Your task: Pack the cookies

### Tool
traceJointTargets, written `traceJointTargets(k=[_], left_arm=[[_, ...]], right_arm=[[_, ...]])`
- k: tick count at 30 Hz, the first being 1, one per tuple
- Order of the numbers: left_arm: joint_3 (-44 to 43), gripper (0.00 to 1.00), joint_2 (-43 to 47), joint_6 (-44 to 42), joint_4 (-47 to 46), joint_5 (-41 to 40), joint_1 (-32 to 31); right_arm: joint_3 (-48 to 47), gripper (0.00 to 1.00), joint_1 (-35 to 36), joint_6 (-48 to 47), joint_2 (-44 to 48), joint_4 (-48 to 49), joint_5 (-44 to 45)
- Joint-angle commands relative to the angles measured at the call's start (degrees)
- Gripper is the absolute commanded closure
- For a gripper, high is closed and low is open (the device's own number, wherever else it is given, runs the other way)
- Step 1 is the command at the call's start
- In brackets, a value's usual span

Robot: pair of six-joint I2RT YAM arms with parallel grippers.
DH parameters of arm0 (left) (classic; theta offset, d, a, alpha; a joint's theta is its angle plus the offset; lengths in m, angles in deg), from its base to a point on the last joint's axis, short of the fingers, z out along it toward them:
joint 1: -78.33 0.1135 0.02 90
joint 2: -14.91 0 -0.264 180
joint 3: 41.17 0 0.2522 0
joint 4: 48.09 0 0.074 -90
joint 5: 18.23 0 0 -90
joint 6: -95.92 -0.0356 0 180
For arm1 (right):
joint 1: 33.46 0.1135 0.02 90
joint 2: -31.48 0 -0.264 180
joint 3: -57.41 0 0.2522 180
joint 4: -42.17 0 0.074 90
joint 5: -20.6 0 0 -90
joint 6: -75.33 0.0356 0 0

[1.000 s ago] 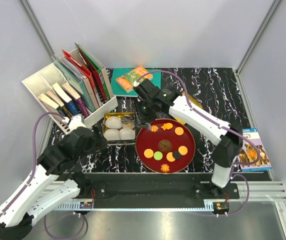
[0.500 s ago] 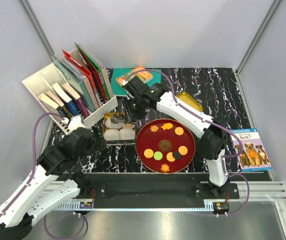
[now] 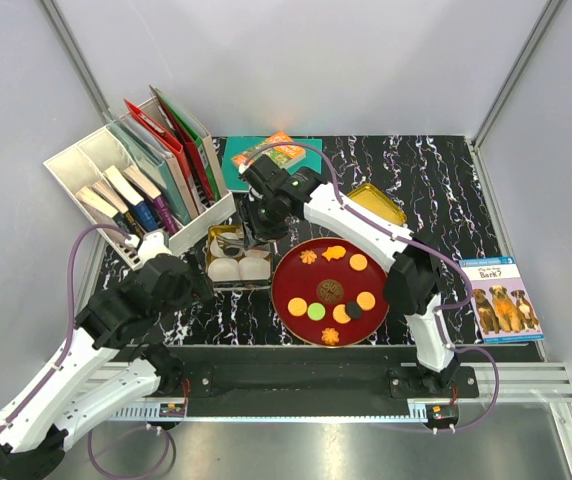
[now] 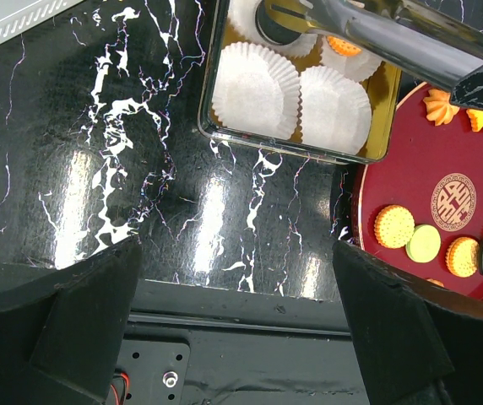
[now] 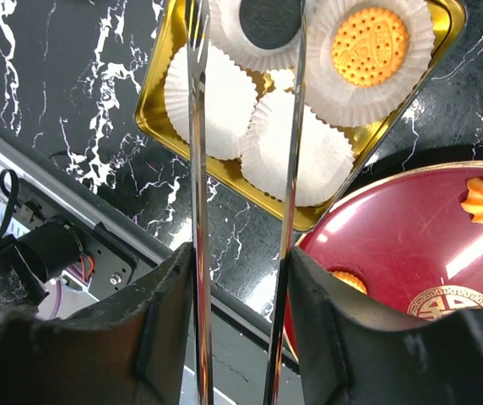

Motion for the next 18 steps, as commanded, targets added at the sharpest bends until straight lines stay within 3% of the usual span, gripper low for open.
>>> traceJointTargets(k=[1, 6, 9, 18], left_arm=[[-2.0, 0.01, -0.1, -0.3, -1.1, -0.8, 0.0], [-2.0, 0.01, -0.2, -0.6, -1.2, -0.6, 0.0], [-1.9, 0.01, -0.2, -1.0, -1.5, -0.3, 0.1], [-0.7, 0.01, -3.1, -2.5, -5.3, 1.8, 0.1]], right_arm=[[-3.4, 0.47, 0.8, -0.6, 1.0, 0.8, -0.8], [-3.4, 0.47, 0.8, 0.0, 2.4, 0.5, -0.2], [-0.9, 0.48, 1.0, 0.2, 8.0, 0.0, 1.6], [22.6, 0.48, 0.9, 4.2, 28.9, -1.4, 10.2]])
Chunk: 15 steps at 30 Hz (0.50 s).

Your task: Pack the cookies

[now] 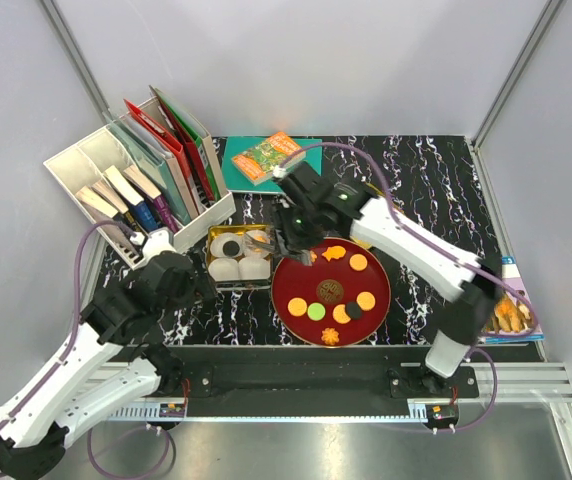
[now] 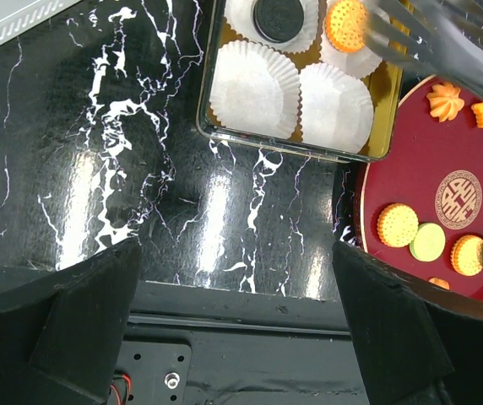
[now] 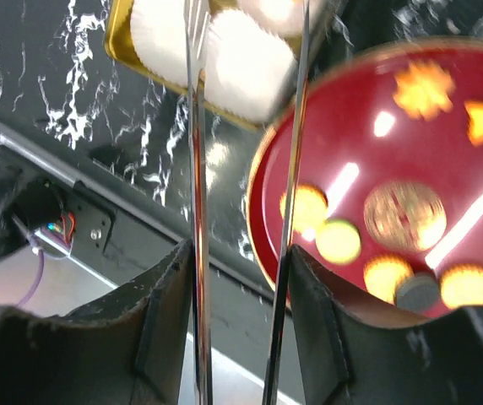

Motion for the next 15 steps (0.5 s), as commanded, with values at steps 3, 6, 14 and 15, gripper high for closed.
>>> traceJointTargets(k=[3, 6, 14, 15], left_arm=[[-0.4, 0.01, -3.4, -2.4, -6.8, 2.9, 0.0], [-0.6, 0.01, -5.9, -3.0, -8.6, 4.4, 0.0], [-1.3, 0.01, -11.2, -4.5, -11.8, 6.8, 0.0], [-1.4, 0.01, -11.6, -4.7, -12.2, 6.8, 0.0]], right_arm=[[11.5, 0.49, 0.8, 5.0, 15.7, -1.9, 6.1], [16.0, 0.5, 0.8, 7.1, 20.1, -3.6, 6.6], [30.2, 0.51, 2.5, 11.3, 30.3, -4.2, 4.2], [31.0, 0.51, 3.3, 12.2, 30.8, -4.3, 2.8]])
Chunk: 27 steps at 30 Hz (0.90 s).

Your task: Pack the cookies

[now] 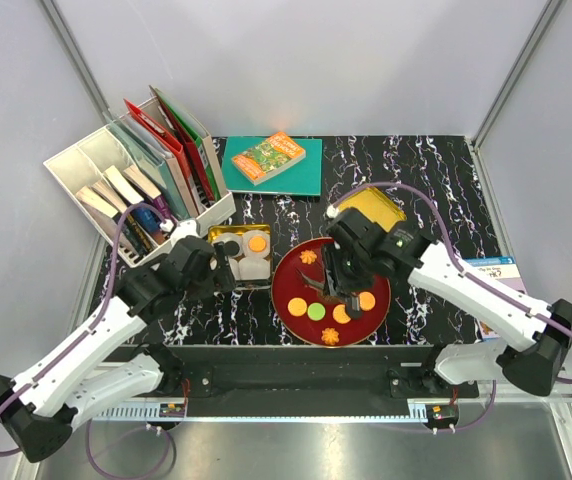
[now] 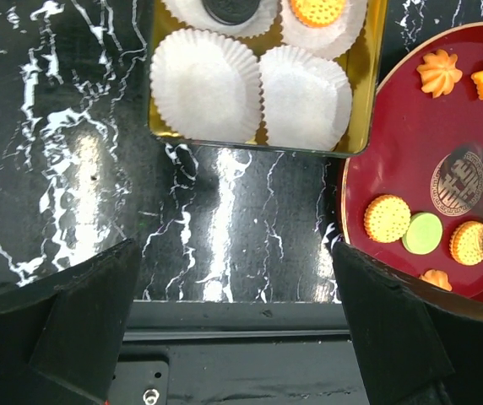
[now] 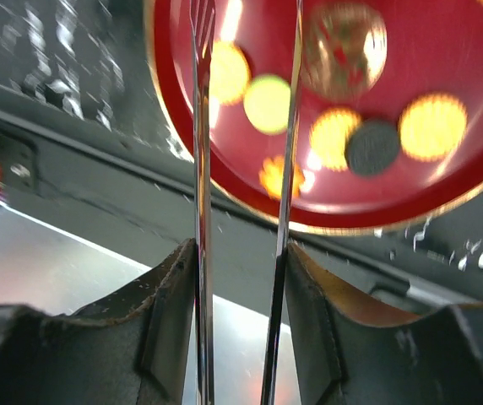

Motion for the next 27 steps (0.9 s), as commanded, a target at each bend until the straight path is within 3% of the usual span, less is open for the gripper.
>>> traceJointTargets(k=[1, 13, 27], left_arm=[[-1.6, 0.01, -1.4, -1.6, -4.3, 2.0, 0.1], [-1.0, 0.01, -2.5, -0.8, -5.3, 3.7, 0.1], [0.3, 0.01, -0.7, -0.2, -4.5, 3.7, 0.0]], right_arm=[[4.2, 0.51, 3.1, 4.2, 5.0, 0.0, -2.1], [4.8, 0.5, 11.1, 6.6, 1.9, 2.4, -2.6], [6.9, 0.5, 11.5, 5.2, -1.6, 5.9, -0.7]])
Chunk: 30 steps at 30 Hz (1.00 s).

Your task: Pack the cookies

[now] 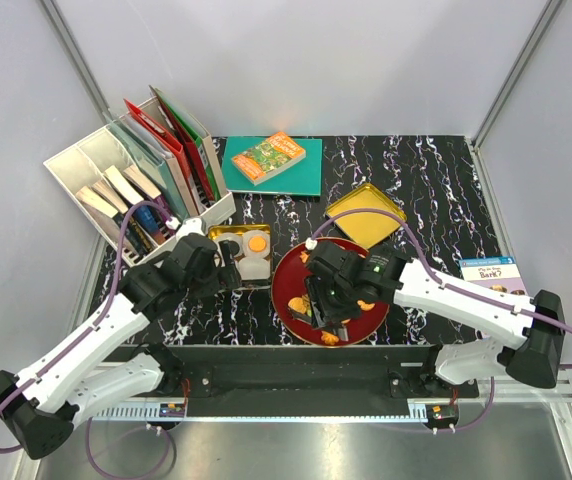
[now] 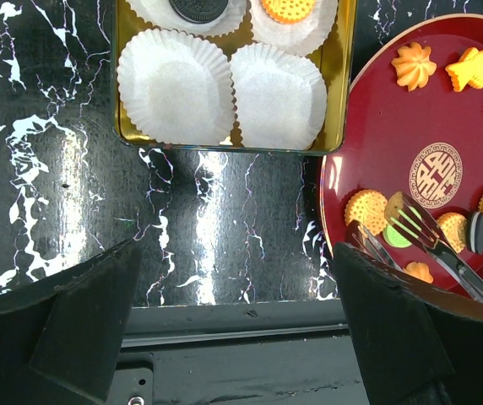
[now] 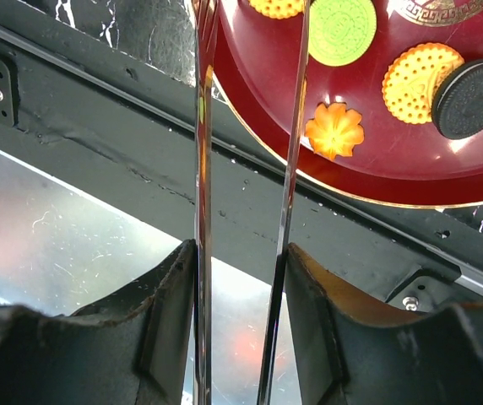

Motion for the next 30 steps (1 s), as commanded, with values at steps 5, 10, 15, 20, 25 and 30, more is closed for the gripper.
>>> traceJointTargets(k=[5, 10, 15, 20, 25, 30], left_arm=[[0.2, 0.01, 1.1, 0.6, -1.1, 0.6, 0.0], [0.8, 0.01, 1.4, 1.0, -1.1, 0.7, 0.0], [0.9, 0.01, 1.6, 1.2, -1.1, 0.6, 0.0], [1.2, 0.01, 1.7, 1.7, -1.2, 0.8, 0.0], [1.6, 0.01, 2.2, 2.2, -1.2, 0.8, 0.0], [2.0, 0.01, 2.3, 2.3, -1.1, 1.0, 0.0]], right_arm=[[-0.6, 0.5, 0.4, -0.4, -1.4, 2.8, 1.5], [-1.2, 0.49, 0.4, -0.2, -0.4, 2.3, 3.5], [-2.7, 0.48, 0.4, 0.5, 0.6, 2.1, 3.0], [-3.4, 0.47, 0.4, 0.4, 1.0, 0.8, 4.0], [-2.7, 0.47, 0.3, 0.3, 1.0, 0.6, 4.3], [-0.5, 0.47, 0.4, -0.4, -0.1, 1.9, 4.3]])
